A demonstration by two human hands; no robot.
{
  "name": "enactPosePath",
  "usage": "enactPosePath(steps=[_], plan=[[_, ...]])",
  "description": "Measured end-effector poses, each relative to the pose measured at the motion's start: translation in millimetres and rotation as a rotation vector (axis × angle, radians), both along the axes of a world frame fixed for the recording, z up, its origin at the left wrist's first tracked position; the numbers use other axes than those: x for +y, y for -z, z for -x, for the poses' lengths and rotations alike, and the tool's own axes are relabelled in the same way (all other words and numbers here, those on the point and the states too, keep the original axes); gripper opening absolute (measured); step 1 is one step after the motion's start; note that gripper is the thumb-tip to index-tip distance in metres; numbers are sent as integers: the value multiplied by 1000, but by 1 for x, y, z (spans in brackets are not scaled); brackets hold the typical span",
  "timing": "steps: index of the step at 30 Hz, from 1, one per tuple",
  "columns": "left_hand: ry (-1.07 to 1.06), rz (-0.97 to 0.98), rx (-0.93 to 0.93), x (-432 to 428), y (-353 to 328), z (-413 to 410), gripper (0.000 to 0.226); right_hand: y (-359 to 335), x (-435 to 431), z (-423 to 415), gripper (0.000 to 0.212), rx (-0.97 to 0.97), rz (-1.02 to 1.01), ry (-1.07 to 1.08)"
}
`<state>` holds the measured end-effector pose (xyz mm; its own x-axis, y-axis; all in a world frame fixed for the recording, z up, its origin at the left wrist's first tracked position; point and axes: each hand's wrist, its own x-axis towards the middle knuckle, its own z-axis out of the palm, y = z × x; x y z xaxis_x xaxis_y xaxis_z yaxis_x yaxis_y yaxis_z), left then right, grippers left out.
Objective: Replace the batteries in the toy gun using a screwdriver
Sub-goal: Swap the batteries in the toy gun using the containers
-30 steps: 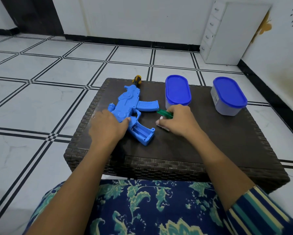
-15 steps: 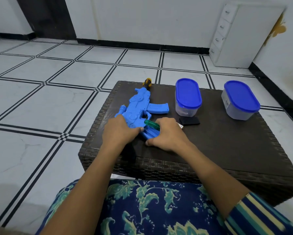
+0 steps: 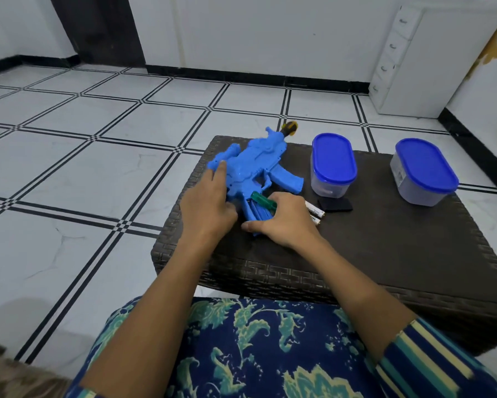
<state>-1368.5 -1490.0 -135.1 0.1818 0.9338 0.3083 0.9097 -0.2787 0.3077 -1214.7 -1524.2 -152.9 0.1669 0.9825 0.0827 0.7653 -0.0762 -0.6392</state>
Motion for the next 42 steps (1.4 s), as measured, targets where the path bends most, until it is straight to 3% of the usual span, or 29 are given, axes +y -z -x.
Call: enactPosePath(steps=[6, 11, 18, 26, 31, 38, 42], plan=[[126, -396, -51, -4, -9, -2, 64, -1, 1, 1, 50, 69, -62, -51], [108, -369, -98, -5, -9, -5, 65, -3, 3, -7, 39, 102, -91, -36], [55, -318, -197, -5, -6, -6, 65, -6, 2, -8, 47, 232, -197, 22], [79, -333, -221, -13, -4, -16, 65, 11, 1, 5, 62, 130, -174, 46], [132, -328, -322, -13, -3, -14, 62, 21, 6, 12, 54, 187, -194, 63], [203, -432, -364, -15, -20, -12, 94, 20, 3, 12, 41, 282, -194, 34], [175, -476, -294, -14, -28, -14, 92, 19, 2, 13, 49, 276, -191, 53]])
